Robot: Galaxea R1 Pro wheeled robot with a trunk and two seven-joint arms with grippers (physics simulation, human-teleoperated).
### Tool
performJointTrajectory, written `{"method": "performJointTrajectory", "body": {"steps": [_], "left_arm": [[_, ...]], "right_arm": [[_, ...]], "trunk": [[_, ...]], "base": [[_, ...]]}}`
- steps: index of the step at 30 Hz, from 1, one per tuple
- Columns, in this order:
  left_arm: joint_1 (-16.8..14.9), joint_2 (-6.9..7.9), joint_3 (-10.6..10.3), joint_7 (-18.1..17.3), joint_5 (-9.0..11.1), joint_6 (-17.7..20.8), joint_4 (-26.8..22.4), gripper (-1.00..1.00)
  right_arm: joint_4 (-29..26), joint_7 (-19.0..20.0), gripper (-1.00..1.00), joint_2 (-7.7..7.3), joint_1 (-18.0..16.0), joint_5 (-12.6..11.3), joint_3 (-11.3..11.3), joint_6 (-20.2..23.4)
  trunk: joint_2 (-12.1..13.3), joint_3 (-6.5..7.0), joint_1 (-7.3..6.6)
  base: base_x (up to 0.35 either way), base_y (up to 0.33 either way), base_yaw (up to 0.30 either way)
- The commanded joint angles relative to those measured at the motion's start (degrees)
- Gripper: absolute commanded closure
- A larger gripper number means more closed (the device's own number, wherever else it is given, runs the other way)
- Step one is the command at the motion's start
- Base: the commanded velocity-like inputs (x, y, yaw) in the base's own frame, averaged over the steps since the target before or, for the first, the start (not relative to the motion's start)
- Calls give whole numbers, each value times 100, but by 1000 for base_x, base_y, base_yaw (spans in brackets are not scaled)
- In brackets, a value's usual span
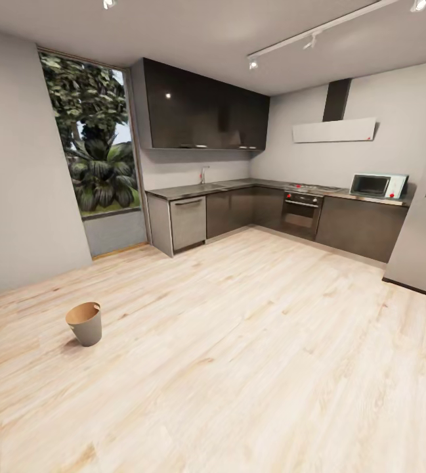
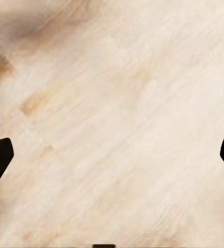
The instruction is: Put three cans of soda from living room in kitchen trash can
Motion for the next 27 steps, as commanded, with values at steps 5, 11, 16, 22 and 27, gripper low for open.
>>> {"method": "performJointTrajectory", "body": {"steps": [5,11,16,22,27], "left_arm": [[9,-2,15,-13,2,55,-1499,-100],[19,-1,2,-14,-3,60,-2210,-100],[128,64,21,-68,-3,36,-3421,-100],[180,261,531,-509,184,-417,-3073,-100],[181,303,1158,-1027,382,-748,-2848,-100]], "right_arm": [[-1051,243,-100,-8,-107,-2,-2,-11],[-2146,281,-100,-17,-114,6,15,5],[-4485,305,-100,-151,359,-5,-24,237],[-4585,326,-100,-691,1149,-96,-804,-91],[-4025,760,-100,-855,1306,-282,-1619,-785]], "trunk": [[0,-3,0],[0,-3,0],[0,-3,0],[0,-3,0],[0,-3,0]], "base": [[0,0,0],[0,0,0],[0,0,0],[0,0,0],[0,0,0]]}}
